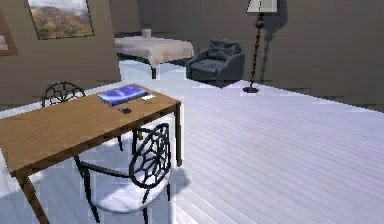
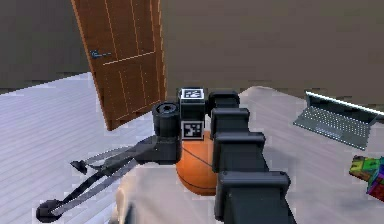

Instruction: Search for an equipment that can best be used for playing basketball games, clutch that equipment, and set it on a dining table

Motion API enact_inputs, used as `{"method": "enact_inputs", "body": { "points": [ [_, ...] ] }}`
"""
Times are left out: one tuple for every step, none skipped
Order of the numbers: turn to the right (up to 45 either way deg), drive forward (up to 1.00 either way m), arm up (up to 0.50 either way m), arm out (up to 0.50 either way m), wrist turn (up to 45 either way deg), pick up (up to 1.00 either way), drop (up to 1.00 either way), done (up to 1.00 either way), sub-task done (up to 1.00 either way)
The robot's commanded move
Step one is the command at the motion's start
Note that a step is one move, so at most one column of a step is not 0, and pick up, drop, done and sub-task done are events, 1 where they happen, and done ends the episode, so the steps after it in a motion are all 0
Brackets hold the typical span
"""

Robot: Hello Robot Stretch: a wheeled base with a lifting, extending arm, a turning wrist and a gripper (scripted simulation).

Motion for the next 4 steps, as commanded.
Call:
{"method": "enact_inputs", "body": {
  "points": [
    [0.0,0.0,0.0,0.0,45.0,0.0,0.0,0.0,0.0],
    [0.0,0.0,0.0,0.0,45.0,0.0,0.0,0.0,0.0],
    [0.0,0.0,0.0,0.0,18.0,0.0,0.0,0.0,0.0],
    [0.0,0.0,-0.2,0.0,0.0,0.0,0.0,0.0,0.0]
  ]
}}
